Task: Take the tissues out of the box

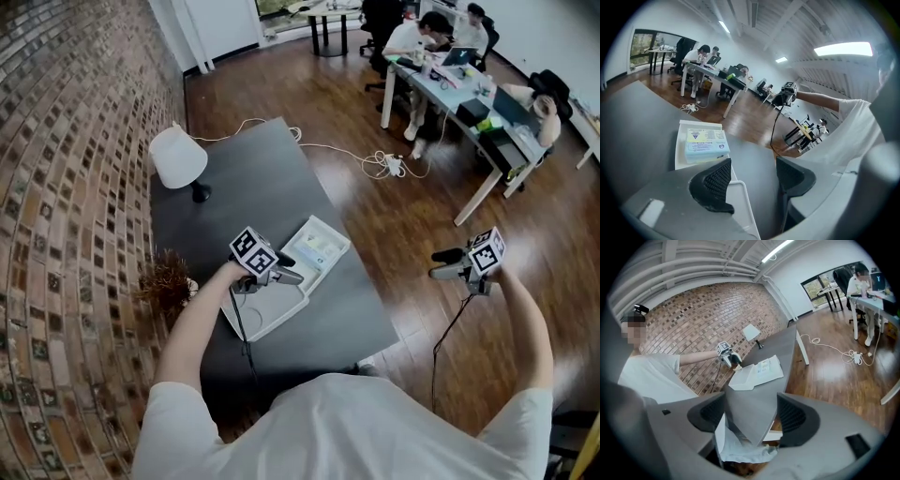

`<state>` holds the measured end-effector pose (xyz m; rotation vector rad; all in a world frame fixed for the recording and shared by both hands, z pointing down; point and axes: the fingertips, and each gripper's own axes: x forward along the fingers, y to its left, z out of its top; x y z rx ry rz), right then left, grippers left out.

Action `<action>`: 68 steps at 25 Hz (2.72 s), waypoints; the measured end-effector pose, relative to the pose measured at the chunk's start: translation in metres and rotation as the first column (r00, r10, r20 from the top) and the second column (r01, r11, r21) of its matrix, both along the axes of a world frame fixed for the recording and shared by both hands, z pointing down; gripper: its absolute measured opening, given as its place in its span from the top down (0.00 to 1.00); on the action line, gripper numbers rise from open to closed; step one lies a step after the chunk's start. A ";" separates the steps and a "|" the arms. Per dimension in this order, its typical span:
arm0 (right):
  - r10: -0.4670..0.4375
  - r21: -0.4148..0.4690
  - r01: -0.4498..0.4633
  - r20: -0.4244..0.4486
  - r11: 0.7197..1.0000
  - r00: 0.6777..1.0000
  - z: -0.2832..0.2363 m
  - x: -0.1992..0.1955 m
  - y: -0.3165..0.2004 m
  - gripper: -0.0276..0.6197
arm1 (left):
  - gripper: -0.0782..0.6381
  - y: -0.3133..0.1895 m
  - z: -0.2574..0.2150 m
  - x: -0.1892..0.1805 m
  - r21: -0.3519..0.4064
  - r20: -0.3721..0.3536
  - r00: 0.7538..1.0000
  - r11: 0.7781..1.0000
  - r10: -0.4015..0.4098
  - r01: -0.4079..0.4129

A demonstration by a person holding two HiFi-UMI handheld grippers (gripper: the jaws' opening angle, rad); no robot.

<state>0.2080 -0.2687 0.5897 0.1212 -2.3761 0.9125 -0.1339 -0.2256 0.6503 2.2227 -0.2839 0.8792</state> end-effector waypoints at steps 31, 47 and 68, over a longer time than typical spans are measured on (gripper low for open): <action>0.036 0.116 -0.052 0.141 0.992 0.989 0.008 -0.090 0.042 0.41 | 0.20 -0.104 0.040 0.014 0.372 0.459 0.872 0.855 0.170 -0.362; 0.124 0.202 -0.169 0.217 0.965 0.968 0.016 -0.108 0.040 0.41 | 0.06 -0.091 0.092 0.030 0.275 0.697 0.591 0.610 0.406 -0.743; 0.215 0.322 -0.278 0.219 0.905 0.952 0.037 -0.066 0.077 0.41 | 0.06 -0.091 0.165 0.037 0.055 0.777 0.336 0.475 0.532 -0.878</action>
